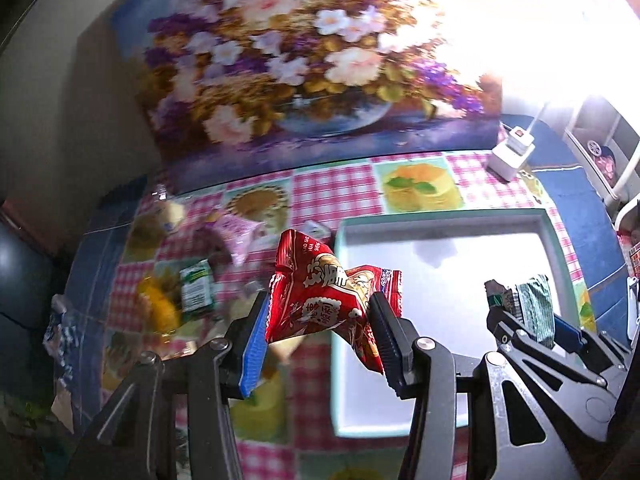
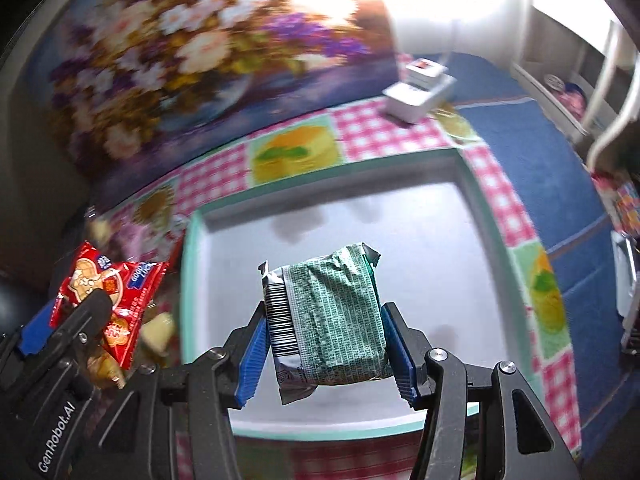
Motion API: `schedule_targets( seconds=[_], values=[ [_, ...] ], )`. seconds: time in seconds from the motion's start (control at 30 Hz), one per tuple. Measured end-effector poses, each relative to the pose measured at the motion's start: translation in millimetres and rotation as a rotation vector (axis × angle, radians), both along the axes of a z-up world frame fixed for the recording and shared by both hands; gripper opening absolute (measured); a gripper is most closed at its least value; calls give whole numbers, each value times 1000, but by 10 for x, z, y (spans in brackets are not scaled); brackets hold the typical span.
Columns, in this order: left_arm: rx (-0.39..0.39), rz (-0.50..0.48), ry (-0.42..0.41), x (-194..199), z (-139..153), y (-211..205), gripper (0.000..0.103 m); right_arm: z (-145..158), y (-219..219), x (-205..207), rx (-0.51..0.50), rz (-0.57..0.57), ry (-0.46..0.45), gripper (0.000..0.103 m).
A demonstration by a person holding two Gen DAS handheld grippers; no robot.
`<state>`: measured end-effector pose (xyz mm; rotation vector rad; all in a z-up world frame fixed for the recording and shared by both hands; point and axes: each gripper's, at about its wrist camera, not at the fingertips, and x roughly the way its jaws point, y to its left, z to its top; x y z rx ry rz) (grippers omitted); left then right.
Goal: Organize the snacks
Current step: 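Carry both packs over the white tray and open both tools to drop them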
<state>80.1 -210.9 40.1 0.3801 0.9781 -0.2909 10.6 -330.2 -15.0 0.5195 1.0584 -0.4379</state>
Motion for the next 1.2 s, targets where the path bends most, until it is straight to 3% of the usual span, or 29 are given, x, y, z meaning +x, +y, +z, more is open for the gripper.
schedule_targets(
  seconds=[0.2,0.53,0.9,0.97,1.03,1.2],
  values=[
    [-8,-16,38,29,-249,-306,51,-176,-334,-79,-23,-96,66,57],
    [-16,-14,71,121,-590,-533,52,-357,-514,-95,-51,-172,142,57],
    [-40,-12,84,148,-639,-568,54,-389,-538,-71,-57,-189,166,57],
    [-50,-5,94,154,-633,-547,56,-397,-541,-67,-53,-187,170,58],
    [-56,1,92,152,-613,-534,66,-386,-543,-68,-50,-188,166,58],
    [-77,9,99,161,-586,-493,66,-364,-545,-60,-45,-183,164,64]
  ],
)
